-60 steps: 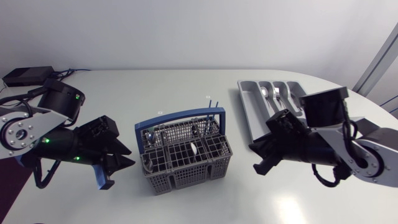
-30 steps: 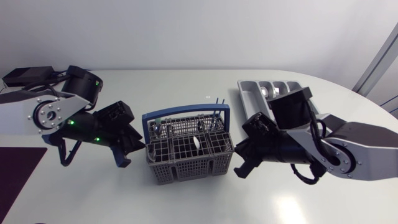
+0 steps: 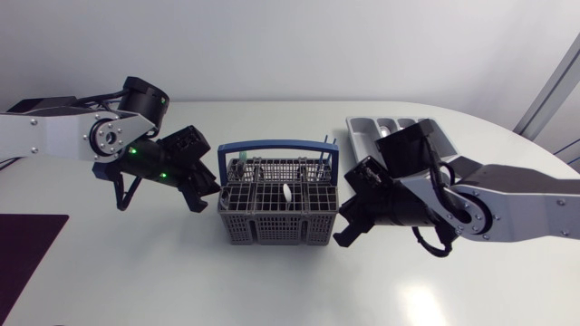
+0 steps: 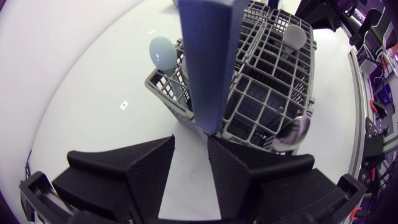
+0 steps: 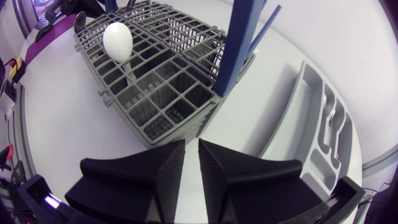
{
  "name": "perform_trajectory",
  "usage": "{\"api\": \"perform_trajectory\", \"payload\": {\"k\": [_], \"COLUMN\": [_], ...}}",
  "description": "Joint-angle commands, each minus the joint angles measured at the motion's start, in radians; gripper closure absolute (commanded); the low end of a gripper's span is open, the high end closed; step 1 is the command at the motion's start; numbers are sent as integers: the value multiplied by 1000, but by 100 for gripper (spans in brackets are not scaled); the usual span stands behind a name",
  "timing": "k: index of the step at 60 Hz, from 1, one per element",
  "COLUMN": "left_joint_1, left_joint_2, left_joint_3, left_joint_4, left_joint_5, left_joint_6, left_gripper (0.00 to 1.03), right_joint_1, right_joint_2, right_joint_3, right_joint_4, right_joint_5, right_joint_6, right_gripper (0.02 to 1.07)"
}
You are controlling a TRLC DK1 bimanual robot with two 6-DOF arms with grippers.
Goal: Unload the cutlery basket into the drawer organizer.
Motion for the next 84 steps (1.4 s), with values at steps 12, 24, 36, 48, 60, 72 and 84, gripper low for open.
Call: {"api": "perform_trajectory", "payload": {"k": [12, 24, 36, 48, 60, 72, 84], "left_joint_1": [-20, -8, 50, 104, 62, -17, 6], "left_joint_2": [-13, -48, -137, -287, -421, -465, -484], "left_joint_3": [-17, -33, -82, -106, -109, -122, -166], "left_joint_4": [12, 12, 12, -52, -132, -166, -164], "left_joint_5": [73, 71, 65, 33, -12, -87, -90], "left_joint_6": [-18, -21, -16, -21, -21, -61, -50], "left_gripper": [58, 53, 34, 20, 16, 16, 16], "right_joint_1": [34, 37, 34, 8, 2, 13, 60], "right_joint_2": [27, 32, -91, -245, -321, -360, -333], "right_joint_3": [58, 52, -25, -72, -103, -78, 66], "right_joint_4": [51, 55, 32, -66, -103, -161, -294], "right_joint_5": [-10, 43, 99, 107, 107, 95, -2], "right_joint_6": [21, 15, -10, -30, -34, -27, 32], "right_gripper": [84, 83, 54, 15, 15, 15, 15]}}
